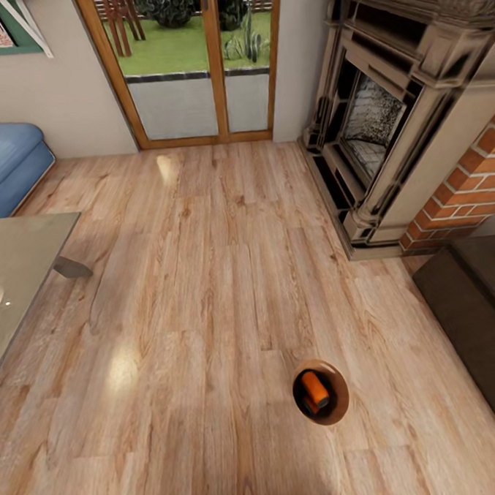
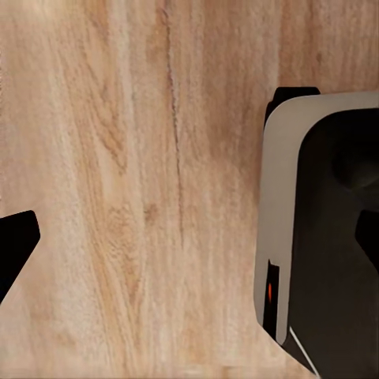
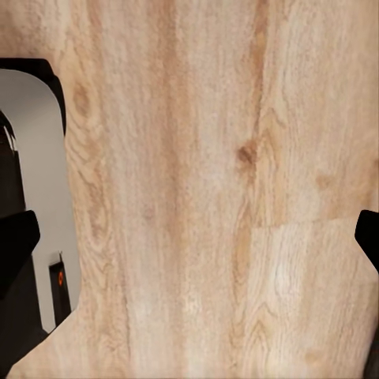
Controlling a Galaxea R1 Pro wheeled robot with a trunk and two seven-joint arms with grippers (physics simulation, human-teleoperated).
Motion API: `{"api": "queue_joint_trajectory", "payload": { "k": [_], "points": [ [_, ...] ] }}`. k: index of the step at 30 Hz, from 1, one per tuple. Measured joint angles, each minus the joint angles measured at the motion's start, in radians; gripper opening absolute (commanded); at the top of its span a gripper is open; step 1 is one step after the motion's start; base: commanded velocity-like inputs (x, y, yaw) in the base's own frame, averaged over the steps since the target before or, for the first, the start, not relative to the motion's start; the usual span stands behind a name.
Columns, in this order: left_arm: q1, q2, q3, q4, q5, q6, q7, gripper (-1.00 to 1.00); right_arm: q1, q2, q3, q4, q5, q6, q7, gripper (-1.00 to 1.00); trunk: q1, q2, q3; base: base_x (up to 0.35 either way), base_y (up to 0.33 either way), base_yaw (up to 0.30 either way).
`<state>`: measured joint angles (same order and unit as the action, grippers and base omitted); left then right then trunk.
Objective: Put the three can of soda from the living room inside the tash can in the kitchen.
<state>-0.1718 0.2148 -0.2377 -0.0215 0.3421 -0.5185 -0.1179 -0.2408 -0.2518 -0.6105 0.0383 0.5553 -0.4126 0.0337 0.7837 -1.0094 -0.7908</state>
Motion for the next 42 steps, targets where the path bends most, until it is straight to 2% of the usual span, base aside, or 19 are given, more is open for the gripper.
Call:
{"api": "queue_joint_trajectory", "payload": {
  "k": [21, 32, 42],
  "points": [
    [0.000, 0.000, 0.000, -0.001, 0.000, 0.000, 0.005, 1.00, 0.000, 0.000, 0.000, 0.000, 0.001, 0.000, 0.001, 1.00, -0.081, 0.147, 0.066, 0.000, 0.000, 0.000],
    [0.000, 0.000, -0.001, -0.001, -0.005, 0.004, 0.005, 1.00, 0.000, 0.008, 0.004, -0.005, 0.006, 0.000, 0.001, 1.00, -0.123, 0.224, 0.100, 0.000, 0.000, 0.000],
    [0.000, 0.000, -0.003, -0.001, -0.007, 0.050, 0.004, 1.00, 0.000, 0.023, 0.011, 0.000, 0.016, 0.006, 0.013, 1.00, -0.161, 0.294, 0.132, 0.000, 0.000, 0.000]
  ]
}}
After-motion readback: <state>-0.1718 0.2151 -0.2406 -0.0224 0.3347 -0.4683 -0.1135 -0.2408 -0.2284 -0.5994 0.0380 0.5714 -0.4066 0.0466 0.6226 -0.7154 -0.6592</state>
